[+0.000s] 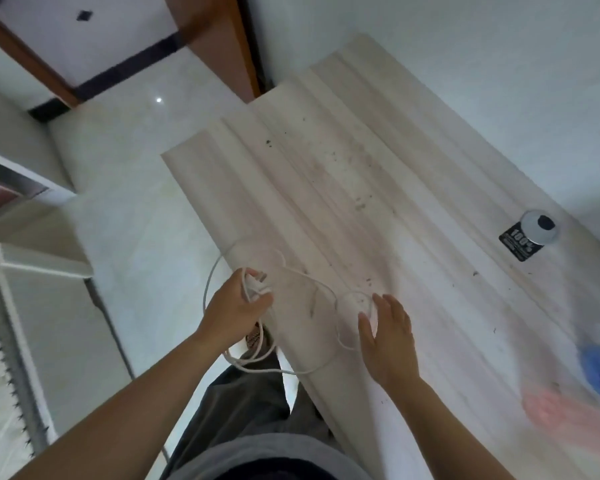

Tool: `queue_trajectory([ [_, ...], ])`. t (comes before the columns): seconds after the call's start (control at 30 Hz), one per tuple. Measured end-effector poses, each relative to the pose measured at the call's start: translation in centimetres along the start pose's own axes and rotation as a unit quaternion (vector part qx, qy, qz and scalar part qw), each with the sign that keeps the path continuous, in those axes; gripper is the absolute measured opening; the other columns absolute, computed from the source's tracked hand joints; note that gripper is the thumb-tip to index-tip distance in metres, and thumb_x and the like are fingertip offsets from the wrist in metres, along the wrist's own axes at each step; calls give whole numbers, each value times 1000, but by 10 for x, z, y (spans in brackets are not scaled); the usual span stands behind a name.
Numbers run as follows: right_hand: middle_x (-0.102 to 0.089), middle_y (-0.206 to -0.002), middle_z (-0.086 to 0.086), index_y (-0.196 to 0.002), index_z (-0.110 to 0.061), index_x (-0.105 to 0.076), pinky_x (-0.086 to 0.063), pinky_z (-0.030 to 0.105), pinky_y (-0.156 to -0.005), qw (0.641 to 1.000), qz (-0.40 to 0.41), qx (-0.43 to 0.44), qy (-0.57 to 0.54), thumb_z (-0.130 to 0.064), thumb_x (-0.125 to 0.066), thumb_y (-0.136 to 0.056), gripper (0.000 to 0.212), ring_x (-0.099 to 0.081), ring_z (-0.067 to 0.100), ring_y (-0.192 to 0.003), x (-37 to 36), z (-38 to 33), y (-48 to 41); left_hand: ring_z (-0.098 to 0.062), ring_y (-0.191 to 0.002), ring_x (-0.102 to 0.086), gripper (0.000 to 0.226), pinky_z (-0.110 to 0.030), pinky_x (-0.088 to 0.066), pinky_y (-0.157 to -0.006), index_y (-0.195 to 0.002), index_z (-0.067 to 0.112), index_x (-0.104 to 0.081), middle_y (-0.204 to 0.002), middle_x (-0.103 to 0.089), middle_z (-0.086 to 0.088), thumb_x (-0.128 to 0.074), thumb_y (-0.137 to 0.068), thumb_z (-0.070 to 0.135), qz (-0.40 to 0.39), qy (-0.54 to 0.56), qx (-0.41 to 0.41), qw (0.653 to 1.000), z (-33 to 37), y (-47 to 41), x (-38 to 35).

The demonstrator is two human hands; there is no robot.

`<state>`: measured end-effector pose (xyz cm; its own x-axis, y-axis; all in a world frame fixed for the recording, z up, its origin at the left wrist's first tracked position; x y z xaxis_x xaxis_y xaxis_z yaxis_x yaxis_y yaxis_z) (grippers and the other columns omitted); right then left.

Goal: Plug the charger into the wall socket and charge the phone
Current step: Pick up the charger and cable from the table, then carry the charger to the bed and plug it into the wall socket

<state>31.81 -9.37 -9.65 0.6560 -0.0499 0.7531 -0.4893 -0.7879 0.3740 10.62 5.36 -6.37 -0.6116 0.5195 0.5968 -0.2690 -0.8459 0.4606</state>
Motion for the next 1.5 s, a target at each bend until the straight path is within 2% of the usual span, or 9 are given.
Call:
queue_trajectory([
  [0.27,-41,-140,7,-135,-14,-35,-29,29,-101,985,-114,130,12,-29,-39,-94,44,-40,23,-125,-49,-116,-4,0,-78,-58,29,-17,-38,-58,-100,35,-47,-88,-57,21,-64,-77,41,122,122,129,977,-100,55,91],
  [0.43,-46,-137,6,-132,-14,-40,-35,34,-104,948,-229,213,61,-34,-38,-94,43,-47,21,-121,-130,-238,-9,-10,-54,-54,19,-27,-42,-58,-76,25,-49,-56,-56,10,-60,-71,40,176,224,209,936,-188,82,157],
  [0.63,-45,-138,1,-130,-19,-42,-33,31,-102,903,-320,270,93,-40,-36,-94,42,-45,18,-121,-227,-381,8,-20,-51,-53,13,-32,-45,-51,-75,12,-61,-52,-57,-1,-64,-81,24,315,361,289,829,-279,120,252],
  [0.77,-50,-133,-2,-126,-22,-46,-40,30,-99,886,-359,278,89,-43,-36,-93,40,-50,13,-113,-264,-445,13,-22,-55,-55,16,-34,-47,-51,-84,11,-60,-61,-60,-7,-63,-81,27,375,383,301,789,-323,128,301],
  [0.9,-55,-119,-14,-116,-34,-50,-35,8,-74,886,-384,254,63,-45,-36,-93,29,-48,-10,-96,-264,-473,1,-21,-54,-54,21,-32,-45,-50,-95,9,-61,-65,-61,-7,-64,-81,24,393,426,320,749,-351,121,323],
  [1.0,-59,-110,-22,-107,-37,-55,-36,1,-71,898,-371,236,34,-43,-39,-91,23,-48,-19,-95,-261,-495,-18,-18,-49,-50,29,-32,-43,-48,-95,5,-62,-58,-57,-3,-68,-74,25,392,464,337,719,-361,99,339],
  [1.17,-60,-100,-24,-106,-39,-55,-34,-5,-67,897,-372,236,21,-41,-40,-91,21,-47,-23,-90,-284,-559,-74,-20,-53,-54,32,-34,-47,-48,-87,19,-64,-58,-61,-2,-64,-60,38,401,462,339,715,-366,20,402],
  [1.33,-57,-108,-27,-105,-42,-55,-35,-5,-66,896,-359,260,-1,-45,-39,-90,22,-43,-27,-94,-295,-671,-165,-19,-51,-51,22,-31,-45,-47,-91,10,-62,-59,-58,-4,-65,-76,26,415,470,294,721,-358,-89,504],
  [1.5,-59,-108,-29,-101,-46,-55,-35,-6,-69,883,-349,315,-12,-62,-34,-77,36,-47,-22,-98,-302,-788,-230,-18,-56,-56,10,-27,-47,-45,-91,16,-61,-70,-63,-7,-61,-82,21,449,458,266,719,-348,-158,596],
])
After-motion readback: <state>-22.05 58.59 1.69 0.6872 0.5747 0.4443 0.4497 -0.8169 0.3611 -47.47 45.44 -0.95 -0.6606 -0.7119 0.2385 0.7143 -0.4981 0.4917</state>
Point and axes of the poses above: each hand's wrist, its own y-axis away from the middle knuckle, its own x-axis out of the back of the hand, z = x × y, the point moved 4 cm from there along -y, towards the middle knuckle
